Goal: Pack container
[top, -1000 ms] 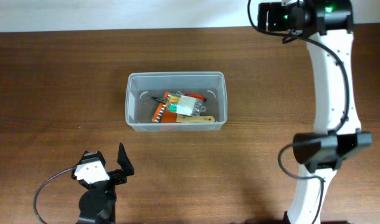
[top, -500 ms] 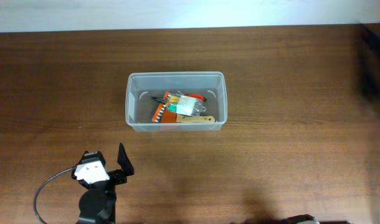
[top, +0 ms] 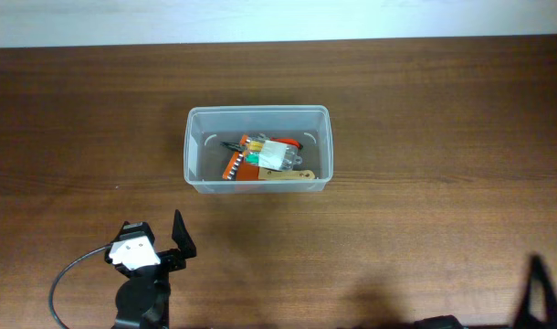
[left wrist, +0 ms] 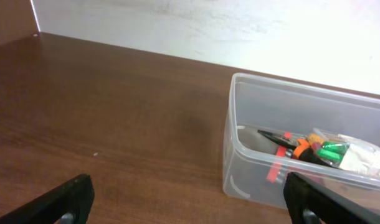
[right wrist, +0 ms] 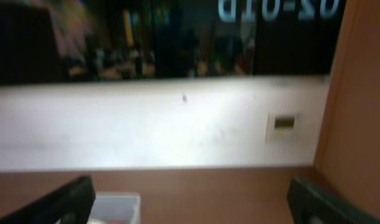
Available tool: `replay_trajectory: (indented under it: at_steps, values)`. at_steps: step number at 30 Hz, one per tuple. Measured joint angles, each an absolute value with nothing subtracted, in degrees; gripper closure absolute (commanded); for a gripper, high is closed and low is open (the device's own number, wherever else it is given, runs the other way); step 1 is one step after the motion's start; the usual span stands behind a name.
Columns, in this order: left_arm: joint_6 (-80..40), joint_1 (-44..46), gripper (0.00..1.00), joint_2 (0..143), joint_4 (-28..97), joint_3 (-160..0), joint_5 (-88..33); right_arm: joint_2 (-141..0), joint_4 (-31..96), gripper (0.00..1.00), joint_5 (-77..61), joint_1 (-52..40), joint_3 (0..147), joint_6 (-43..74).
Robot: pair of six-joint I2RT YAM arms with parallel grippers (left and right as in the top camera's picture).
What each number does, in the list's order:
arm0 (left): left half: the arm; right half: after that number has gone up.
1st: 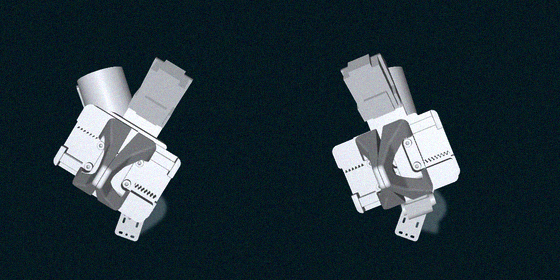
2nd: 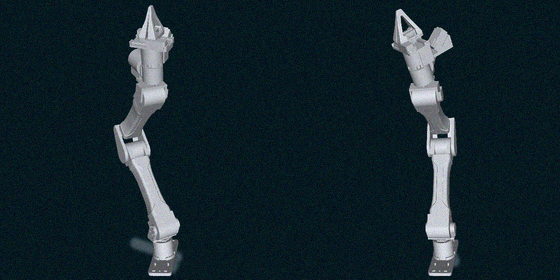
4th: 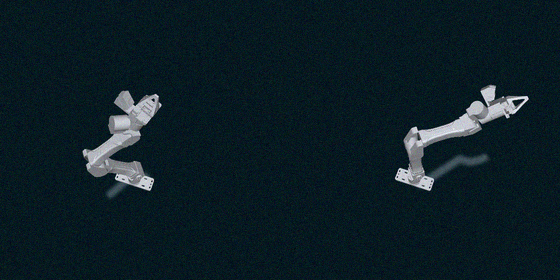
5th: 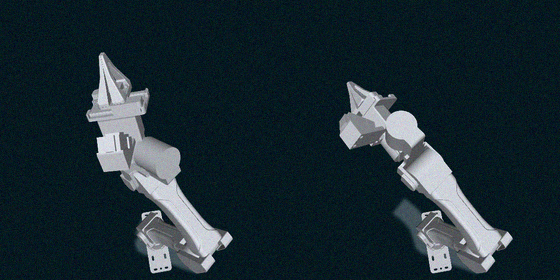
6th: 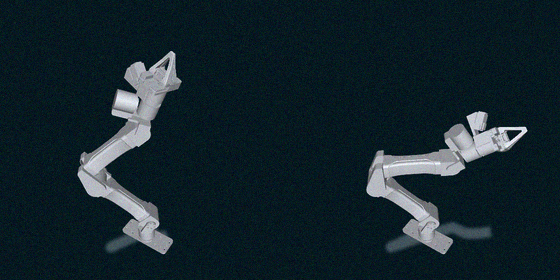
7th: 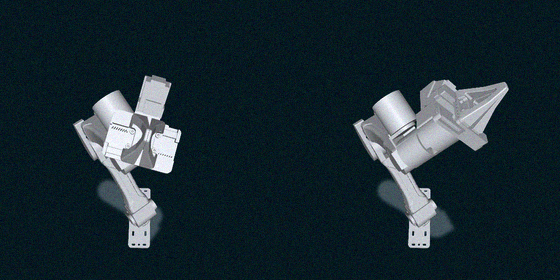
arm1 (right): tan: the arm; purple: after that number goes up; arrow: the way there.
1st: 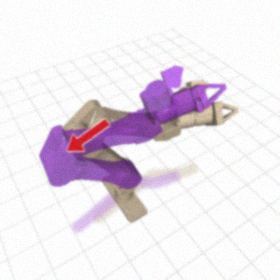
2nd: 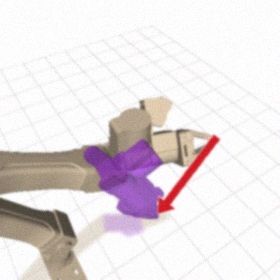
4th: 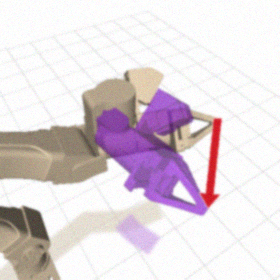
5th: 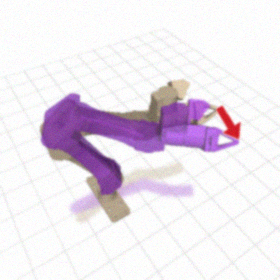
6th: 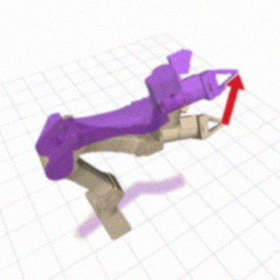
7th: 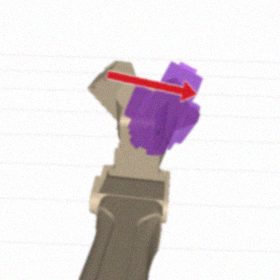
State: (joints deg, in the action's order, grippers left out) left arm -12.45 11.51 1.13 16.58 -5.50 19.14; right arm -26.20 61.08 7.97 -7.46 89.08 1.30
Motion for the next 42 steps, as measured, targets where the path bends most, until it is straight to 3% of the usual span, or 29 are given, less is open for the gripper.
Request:
replay_trajectory:
  at_steps: [10, 15, 33, 42]
  values:
    - [-12.4, 11.5, 0.01, 1.1, 16.6, -5.5, 19.1, -12.8, 20.6, 0.01, 8.6, -3.0, 34.3, 1.7]
    - [-12.4, 11.5, 0.01, 1.1, 16.6, -5.5, 19.1, -5.0, 8.8, 0.01, 8.3, -1.1, 17.6, 2.8]
    - [-12.4, 11.5, 0.01, 1.1, 16.6, -5.5, 19.1, -0.9, 0.3, 0.01, 4.4, 0.4, 1.8, 4.2]
    - [-12.4, 11.5, 0.01, 1.1, 16.6, -5.5, 19.1, -0.9, 1.8, 0.01, 3.6, 0.4, 0.6, 4.3]
